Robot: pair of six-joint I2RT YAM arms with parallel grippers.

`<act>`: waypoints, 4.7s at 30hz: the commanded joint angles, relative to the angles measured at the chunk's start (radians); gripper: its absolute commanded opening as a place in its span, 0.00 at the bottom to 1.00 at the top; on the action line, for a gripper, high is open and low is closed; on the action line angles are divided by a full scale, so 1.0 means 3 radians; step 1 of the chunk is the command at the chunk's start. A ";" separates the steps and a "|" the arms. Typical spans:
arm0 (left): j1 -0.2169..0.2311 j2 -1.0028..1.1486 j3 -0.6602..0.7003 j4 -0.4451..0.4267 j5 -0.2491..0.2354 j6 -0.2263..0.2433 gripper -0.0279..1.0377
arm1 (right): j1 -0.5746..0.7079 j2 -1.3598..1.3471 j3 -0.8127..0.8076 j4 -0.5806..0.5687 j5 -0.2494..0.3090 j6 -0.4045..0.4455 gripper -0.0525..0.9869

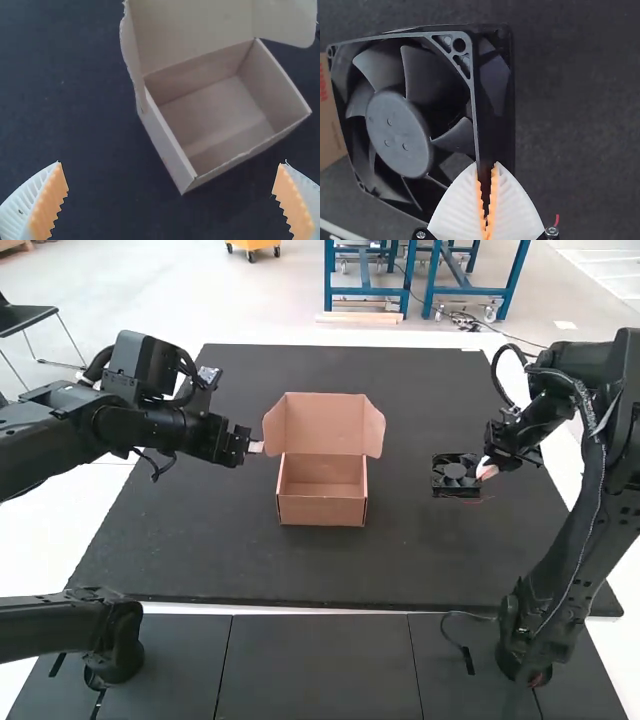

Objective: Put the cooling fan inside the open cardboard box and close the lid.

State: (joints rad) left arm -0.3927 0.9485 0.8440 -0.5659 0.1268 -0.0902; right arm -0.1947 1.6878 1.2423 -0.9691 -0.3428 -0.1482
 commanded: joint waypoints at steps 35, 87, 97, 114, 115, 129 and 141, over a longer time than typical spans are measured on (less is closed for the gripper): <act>0.0031 -0.0641 -0.0395 0.0035 -0.0060 0.0091 0.93 | 0.2009 -0.1796 -0.0817 0.0382 -0.0545 0.1946 0.03; 0.0005 -0.0723 -0.0379 0.0393 -0.0060 0.0091 0.93 | 0.2613 0.0116 0.0563 0.0745 0.0125 0.2028 0.03; 0.0005 -0.0723 -0.0385 0.0419 -0.0060 0.0091 0.93 | 0.2597 0.0259 0.0594 0.0848 0.0156 0.2028 0.03; 0.0005 -0.0723 -0.0354 0.0429 -0.0055 0.0091 0.93 | 0.2582 0.0505 0.0660 0.0822 0.0350 0.1875 0.03; 0.0005 -0.0723 -0.0354 0.0429 -0.0055 0.0091 0.93 | 0.2582 0.0515 0.0660 0.0817 0.0360 0.1864 0.03; 0.0010 -0.0718 -0.0349 0.0434 -0.0055 0.0086 0.93 | 0.2577 0.0684 0.0819 0.0786 0.0411 0.1737 0.37; 0.0031 -0.0472 -0.0185 0.0475 -0.0147 0.0071 0.93 | 0.2572 0.0673 0.1565 0.0116 0.0094 0.1466 0.76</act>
State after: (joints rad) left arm -0.3927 0.7841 0.7292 -0.4358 0.1116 -0.0750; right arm 0.5747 1.8999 1.6436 -0.9016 -0.2600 0.3298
